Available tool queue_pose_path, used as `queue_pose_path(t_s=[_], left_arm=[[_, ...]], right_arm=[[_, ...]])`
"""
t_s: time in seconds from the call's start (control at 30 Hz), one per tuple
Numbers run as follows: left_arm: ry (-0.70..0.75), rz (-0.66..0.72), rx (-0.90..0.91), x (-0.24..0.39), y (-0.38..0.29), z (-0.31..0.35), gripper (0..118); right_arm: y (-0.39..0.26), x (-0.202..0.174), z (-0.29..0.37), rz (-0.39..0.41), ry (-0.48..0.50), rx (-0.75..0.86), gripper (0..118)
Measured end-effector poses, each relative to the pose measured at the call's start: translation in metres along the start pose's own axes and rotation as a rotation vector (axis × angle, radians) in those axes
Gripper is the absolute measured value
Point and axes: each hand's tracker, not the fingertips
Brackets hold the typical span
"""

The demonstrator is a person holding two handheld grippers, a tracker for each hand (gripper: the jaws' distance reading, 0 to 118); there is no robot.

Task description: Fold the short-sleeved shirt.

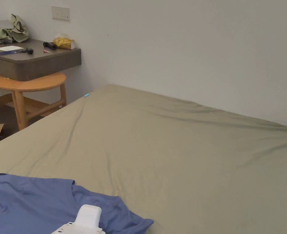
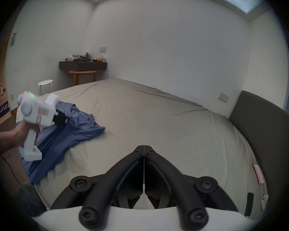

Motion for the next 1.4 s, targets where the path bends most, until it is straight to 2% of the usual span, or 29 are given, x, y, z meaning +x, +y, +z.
queue_pose_path(t_s=[0.13, 0.2, 0.37, 0.47, 0.57, 0.7, 0.77, 0.93, 1.13, 1.27, 1.4], left_arm=[[-0.099, 0.094, 0.006, 0.017, 0.008, 0.006, 0], [-0.034, 0.033, -0.015, 0.029, -0.001, 0.011, 0], [-0.123, -0.045, 0.04, 0.075, 0.014, 0.04, 0], [-0.19, -0.038, 0.068, 0.107, 0.031, 0.053, 0], [-0.228, -0.092, 0.104, 0.151, 0.041, 0.069, 0], [-0.372, -0.148, 0.109, 0.222, 0.045, 0.094, 0], [-0.443, -0.207, 0.125, 0.263, 0.042, 0.11, 0], [-0.667, -0.306, 0.135, 0.372, 0.032, 0.161, 0], [-0.9, -0.399, 0.138, 0.476, 0.009, 0.23, 0], [-0.997, -0.42, 0.112, 0.518, -0.018, 0.263, 0], [-1.046, -0.424, 0.034, 0.533, -0.05, 0.268, 0]], right_arm=[[-0.016, 0.036, 0.022, -0.11, -0.045, -0.026, 1], [-0.023, 0.055, 0.033, -0.158, -0.058, -0.036, 1], [-0.036, 0.093, 0.053, -0.209, -0.148, -0.031, 1], [-0.041, 0.111, 0.069, -0.26, -0.155, -0.023, 1], [-0.049, 0.124, 0.086, -0.258, -0.186, -0.01, 1], [-0.06, 0.144, 0.11, -0.231, -0.251, -0.01, 1], [-0.066, 0.157, 0.122, -0.246, -0.285, -0.008, 1], [-0.076, 0.197, 0.162, -0.344, -0.382, 0.013, 1], [-0.09, 0.227, 0.213, -0.351, -0.513, 0.029, 1], [-0.103, 0.243, 0.242, -0.39, -0.581, 0.025, 1], [-0.114, 0.253, 0.26, -0.421, -0.631, 0.012, 1]])
